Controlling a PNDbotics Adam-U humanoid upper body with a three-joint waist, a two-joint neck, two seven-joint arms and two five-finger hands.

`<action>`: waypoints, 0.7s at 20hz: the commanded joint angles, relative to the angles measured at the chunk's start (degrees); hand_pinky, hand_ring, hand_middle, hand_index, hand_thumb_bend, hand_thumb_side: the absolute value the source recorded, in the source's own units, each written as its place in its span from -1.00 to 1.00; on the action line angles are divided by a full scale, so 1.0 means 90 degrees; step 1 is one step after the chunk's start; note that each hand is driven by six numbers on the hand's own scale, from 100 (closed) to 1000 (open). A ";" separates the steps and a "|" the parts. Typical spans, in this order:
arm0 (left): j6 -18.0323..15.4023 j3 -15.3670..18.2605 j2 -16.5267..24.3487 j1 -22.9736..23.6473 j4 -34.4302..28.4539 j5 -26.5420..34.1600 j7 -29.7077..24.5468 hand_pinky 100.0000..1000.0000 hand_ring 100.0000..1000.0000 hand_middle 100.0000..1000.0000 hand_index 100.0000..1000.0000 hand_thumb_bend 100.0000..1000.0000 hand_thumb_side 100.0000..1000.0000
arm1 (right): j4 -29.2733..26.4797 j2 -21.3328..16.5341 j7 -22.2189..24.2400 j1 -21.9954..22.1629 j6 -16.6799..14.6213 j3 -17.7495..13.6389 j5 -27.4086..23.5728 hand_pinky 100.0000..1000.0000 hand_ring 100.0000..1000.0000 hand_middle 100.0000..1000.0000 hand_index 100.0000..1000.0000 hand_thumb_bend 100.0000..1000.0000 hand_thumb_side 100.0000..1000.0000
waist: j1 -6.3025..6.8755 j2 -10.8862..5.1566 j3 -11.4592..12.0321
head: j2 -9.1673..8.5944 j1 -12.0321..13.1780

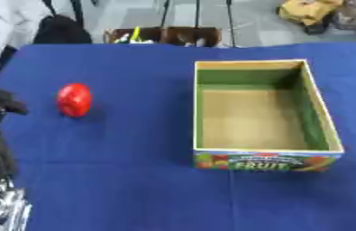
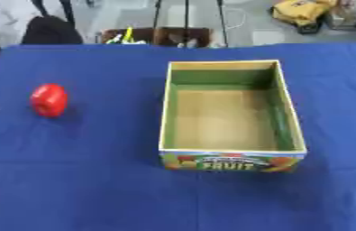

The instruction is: Pick up objects on the table and place them in the box.

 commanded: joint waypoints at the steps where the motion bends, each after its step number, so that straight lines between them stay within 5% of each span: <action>1: -0.0008 0.0069 0.0040 -0.0011 -0.0132 -0.0021 0.0021 -0.34 -0.29 -0.24 0.43 -1.00 1.00 | -0.0135 -0.0119 0.0025 -0.0039 -0.0001 0.0007 0.0054 -0.26 -0.22 -0.35 -0.04 -1.00 0.74 | -0.0007 -0.0097 0.0000 | -0.0084 0.0032; 9: 0.0082 0.0094 0.0191 -0.0009 -0.0132 -0.0161 0.0006 -0.43 -0.32 -0.17 0.44 -1.00 1.00 | -0.0135 -0.0091 0.0000 -0.0018 0.0026 -0.0027 0.0115 -0.26 -0.22 -0.35 -0.04 -1.00 0.74 | 0.0001 -0.0069 -0.0014 | -0.0146 0.0033; 14: 0.0729 0.0201 0.0838 -0.0121 -0.0132 -0.1150 -0.0003 -0.48 -0.31 -0.14 0.45 -1.00 0.85 | -0.0135 -0.0086 0.0021 0.0001 0.0045 -0.0014 0.0127 -0.26 -0.22 -0.35 -0.04 -1.00 0.74 | 0.0001 -0.0077 -0.0010 | -0.0184 -0.0046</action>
